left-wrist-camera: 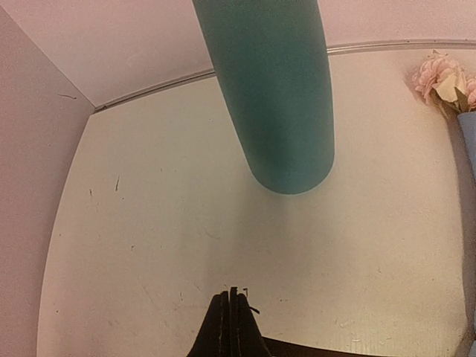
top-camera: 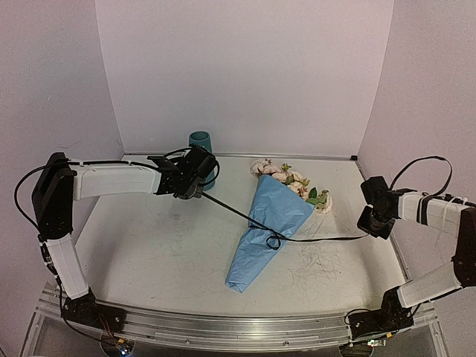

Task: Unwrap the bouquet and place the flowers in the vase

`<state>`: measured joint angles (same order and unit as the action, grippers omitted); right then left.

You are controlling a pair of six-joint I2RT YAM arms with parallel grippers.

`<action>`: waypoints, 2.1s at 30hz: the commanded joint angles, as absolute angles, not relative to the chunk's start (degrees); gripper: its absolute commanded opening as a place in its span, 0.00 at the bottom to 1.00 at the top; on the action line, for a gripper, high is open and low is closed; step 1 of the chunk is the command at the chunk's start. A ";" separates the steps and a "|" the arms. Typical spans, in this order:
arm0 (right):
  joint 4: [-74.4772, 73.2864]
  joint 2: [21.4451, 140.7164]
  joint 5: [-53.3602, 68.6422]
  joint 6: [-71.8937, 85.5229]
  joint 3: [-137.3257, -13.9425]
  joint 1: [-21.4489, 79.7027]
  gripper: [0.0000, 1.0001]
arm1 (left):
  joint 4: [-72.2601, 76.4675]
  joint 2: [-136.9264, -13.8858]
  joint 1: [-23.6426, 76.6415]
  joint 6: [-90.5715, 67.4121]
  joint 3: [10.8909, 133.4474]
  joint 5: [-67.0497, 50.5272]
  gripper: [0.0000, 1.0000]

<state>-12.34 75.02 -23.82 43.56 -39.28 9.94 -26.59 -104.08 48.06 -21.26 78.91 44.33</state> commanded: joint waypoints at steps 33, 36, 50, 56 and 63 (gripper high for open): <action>6.43 50.81 26.61 19.21 -35.32 7.48 0.67 | -21.45 -101.21 48.39 -16.10 79.61 13.89 0.64; 10.88 55.28 32.38 19.50 -35.37 10.47 0.59 | -19.30 -101.42 48.64 -15.59 79.72 8.41 0.64; 12.23 76.27 20.22 15.60 -45.60 30.39 0.48 | -15.54 -102.66 49.52 -15.51 78.97 3.14 0.63; 11.97 85.29 17.30 14.67 -50.55 35.79 0.40 | -15.55 -102.24 49.56 -15.40 77.92 4.48 0.62; 10.28 92.86 14.81 12.93 -56.07 40.34 0.38 | -15.56 -101.99 49.57 -16.09 76.64 6.92 0.62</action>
<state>11.91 90.10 17.07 14.84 -51.57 38.39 -17.37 -102.85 49.36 -16.32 77.34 4.73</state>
